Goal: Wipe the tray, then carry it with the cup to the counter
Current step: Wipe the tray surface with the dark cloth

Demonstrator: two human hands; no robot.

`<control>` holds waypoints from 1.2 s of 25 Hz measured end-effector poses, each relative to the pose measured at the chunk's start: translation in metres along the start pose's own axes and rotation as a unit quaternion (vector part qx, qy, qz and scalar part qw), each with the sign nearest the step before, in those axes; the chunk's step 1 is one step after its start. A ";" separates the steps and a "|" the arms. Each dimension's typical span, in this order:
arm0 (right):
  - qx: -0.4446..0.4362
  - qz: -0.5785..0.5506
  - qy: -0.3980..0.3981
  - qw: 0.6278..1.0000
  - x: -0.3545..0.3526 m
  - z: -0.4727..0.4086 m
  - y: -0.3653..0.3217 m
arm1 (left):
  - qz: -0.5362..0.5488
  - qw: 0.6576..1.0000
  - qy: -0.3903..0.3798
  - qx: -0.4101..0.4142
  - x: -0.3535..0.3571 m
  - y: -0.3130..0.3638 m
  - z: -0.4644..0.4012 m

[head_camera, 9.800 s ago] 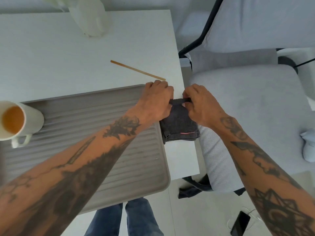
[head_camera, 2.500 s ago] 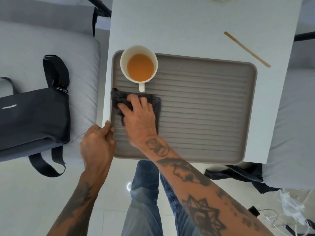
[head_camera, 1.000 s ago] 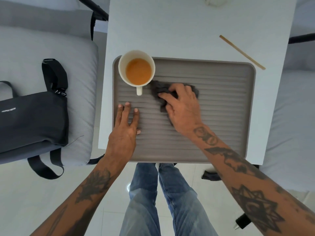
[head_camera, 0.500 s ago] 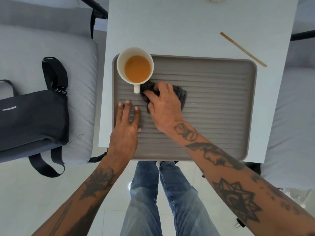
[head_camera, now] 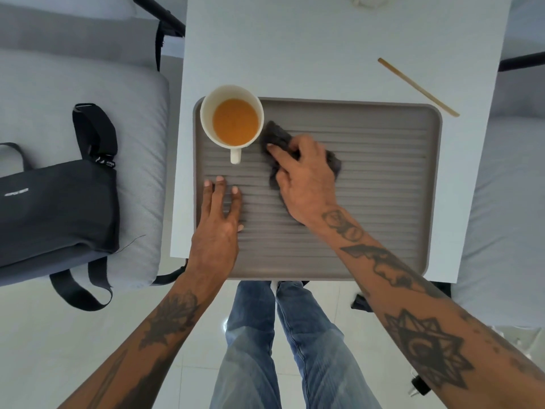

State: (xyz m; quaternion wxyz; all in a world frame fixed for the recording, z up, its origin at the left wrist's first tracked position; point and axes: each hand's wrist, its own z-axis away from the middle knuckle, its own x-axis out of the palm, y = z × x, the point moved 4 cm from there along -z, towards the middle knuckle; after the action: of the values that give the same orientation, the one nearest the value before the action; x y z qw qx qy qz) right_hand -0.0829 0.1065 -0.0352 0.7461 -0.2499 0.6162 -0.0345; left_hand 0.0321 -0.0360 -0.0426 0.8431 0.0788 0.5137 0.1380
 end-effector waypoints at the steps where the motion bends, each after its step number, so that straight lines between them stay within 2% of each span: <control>1: -0.018 0.012 -0.013 1.000 0.005 -0.005 -0.009 | -0.001 1.000 0.001 0.002 0.000 0.000 0.000; 4: -0.013 0.016 -0.034 0.999 0.000 -0.011 0.000 | -0.003 1.000 0.000 0.004 0.000 -0.001 0.000; 7: 0.064 0.014 -0.012 0.998 -0.021 -0.008 0.045 | 0.000 1.000 -0.006 0.001 -0.002 -0.001 0.001; 10: 0.084 0.013 0.012 0.996 -0.032 0.000 0.068 | 0.007 1.000 -0.003 0.001 -0.001 0.001 0.001; 13: 0.039 -0.020 0.025 0.999 -0.021 -0.013 0.042 | 0.012 1.000 0.004 -0.001 -0.002 0.003 0.001; 15: -0.017 -0.017 0.009 1.000 -0.009 -0.027 0.015 | 0.009 1.000 0.011 0.005 -0.001 0.003 0.001; 17: -0.030 0.002 -0.010 1.000 -0.005 -0.034 0.009 | 0.001 1.000 0.010 0.010 0.000 0.001 0.001; 19: -0.008 0.007 -0.008 1.000 -0.015 -0.028 0.031 | 0.002 1.000 0.003 0.006 0.000 0.000 0.002; 22: 0.071 0.007 0.035 0.997 -0.045 -0.006 0.097 | 0.007 1.000 -0.006 0.004 0.000 0.000 0.002; 25: 0.113 0.026 0.053 0.992 -0.057 0.008 0.127 | 0.005 1.000 0.016 0.014 0.000 -0.002 0.005; 28: 0.119 0.036 0.076 0.989 -0.048 0.000 0.107 | 0.008 0.998 0.055 0.008 0.007 -0.001 0.008; 30: 0.055 0.018 0.066 0.996 -0.034 -0.007 0.071 | 0.015 0.998 0.059 -0.007 0.014 0.002 0.009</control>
State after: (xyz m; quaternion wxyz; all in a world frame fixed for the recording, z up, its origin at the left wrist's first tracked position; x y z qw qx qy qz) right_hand -0.1160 0.1779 -0.0349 0.7168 -0.1948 0.6657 -0.0711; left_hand 0.0456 -0.0302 -0.0495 0.8099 0.0726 0.5600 0.1590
